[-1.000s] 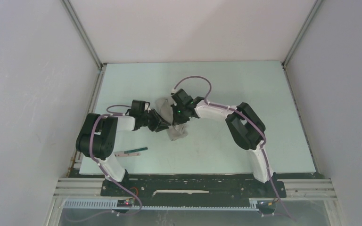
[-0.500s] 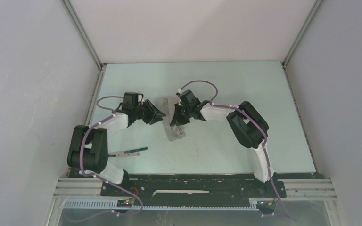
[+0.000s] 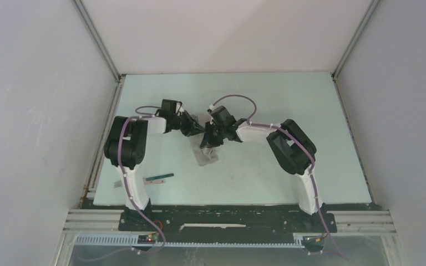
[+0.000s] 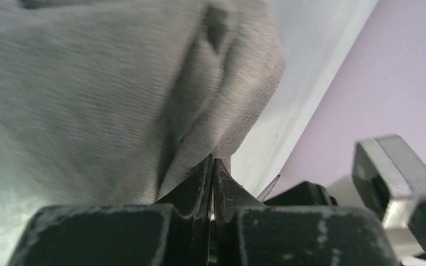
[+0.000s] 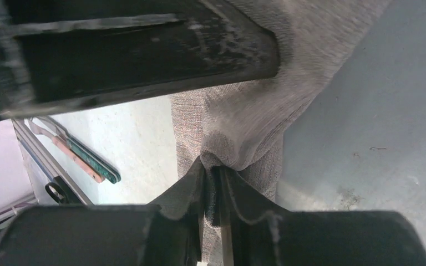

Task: Fold the napkin into a case and place the utensils inside
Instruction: Fold the 2/3-rectangle-folded napkin at the center of the board.

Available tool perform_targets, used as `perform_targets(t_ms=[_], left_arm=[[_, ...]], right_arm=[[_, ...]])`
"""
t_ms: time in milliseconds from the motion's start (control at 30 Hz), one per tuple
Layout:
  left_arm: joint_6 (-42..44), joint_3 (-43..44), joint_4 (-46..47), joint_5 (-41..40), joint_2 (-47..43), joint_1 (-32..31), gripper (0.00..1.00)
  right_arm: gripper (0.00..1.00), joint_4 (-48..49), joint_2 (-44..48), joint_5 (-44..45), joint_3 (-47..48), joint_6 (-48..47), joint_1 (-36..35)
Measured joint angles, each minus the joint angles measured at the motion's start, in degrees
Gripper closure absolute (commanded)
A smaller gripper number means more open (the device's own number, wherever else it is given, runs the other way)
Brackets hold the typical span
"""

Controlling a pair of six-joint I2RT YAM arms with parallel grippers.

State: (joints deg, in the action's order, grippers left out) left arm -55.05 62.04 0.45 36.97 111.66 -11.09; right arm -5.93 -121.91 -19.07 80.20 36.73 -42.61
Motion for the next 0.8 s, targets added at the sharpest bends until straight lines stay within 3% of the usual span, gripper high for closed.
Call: perform_targets(t_ms=[167,333,567,800], left_arm=[[-0.50,0.02,0.42,0.85,3.04,0.74,0.94],[-0.52,-0.15,0.74,1.40,3.19,1.22,0.95],[-0.52,-0.61,1.49,1.79,3.19,1.49,0.95],[-0.55,-1.09,2.21,1.92,3.10,1.55,0.95]], right_arm=[[0.50,0.52,0.55,-0.33,-0.35,0.63,0.00],[0.34,-1.97,3.56,0.96,-0.94,0.24,0.26],[0.31,-4.81,9.09,0.66,-1.31,-0.20,3.72],[0.31,-0.24,6.54,-3.26,-1.31,4.90,10.91]])
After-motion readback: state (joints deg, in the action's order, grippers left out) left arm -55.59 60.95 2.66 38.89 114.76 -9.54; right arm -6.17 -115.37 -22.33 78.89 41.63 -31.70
